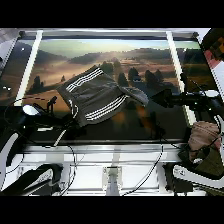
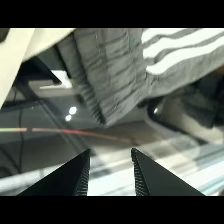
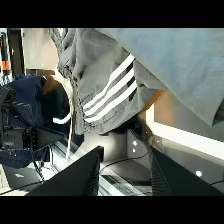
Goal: Fold the clothes and pants, and hang the long-sleeved shirts on hangers.
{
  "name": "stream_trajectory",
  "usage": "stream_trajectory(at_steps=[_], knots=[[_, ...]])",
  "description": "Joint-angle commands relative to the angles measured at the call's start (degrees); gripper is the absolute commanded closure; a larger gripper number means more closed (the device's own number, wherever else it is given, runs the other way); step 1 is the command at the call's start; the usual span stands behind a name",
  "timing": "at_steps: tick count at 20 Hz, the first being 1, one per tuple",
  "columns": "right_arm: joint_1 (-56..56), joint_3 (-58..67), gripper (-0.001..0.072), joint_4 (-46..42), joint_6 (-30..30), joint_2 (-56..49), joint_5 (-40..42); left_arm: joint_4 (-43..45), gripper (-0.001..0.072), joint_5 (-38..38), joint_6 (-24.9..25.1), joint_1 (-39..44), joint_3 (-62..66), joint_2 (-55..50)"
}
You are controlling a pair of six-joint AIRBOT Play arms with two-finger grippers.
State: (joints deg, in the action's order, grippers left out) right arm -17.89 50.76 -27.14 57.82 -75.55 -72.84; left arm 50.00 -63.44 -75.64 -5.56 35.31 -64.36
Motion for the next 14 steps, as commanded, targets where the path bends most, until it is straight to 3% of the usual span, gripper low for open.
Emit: stream_trajectory(at_steps=[1,10,14], knots=[[-0.02,-0.04,0.0365,0.20,0.02,0.02,-0.04,-1.64,0.0417,3.67,-0.20,1.44,-0.02,-1.36],[-0.02,-0.04,0.0365,0.37,0.15,0.02,-0.17,-2.12,0.0438,10.51,-0.20,5.20,0.00,-6.38],[-0.02,-0.04,0.0366,0.35,0.13,0.02,-0.15,-8.22,0.0446,14.43,0.04,5.22,0.00,-6.49]])
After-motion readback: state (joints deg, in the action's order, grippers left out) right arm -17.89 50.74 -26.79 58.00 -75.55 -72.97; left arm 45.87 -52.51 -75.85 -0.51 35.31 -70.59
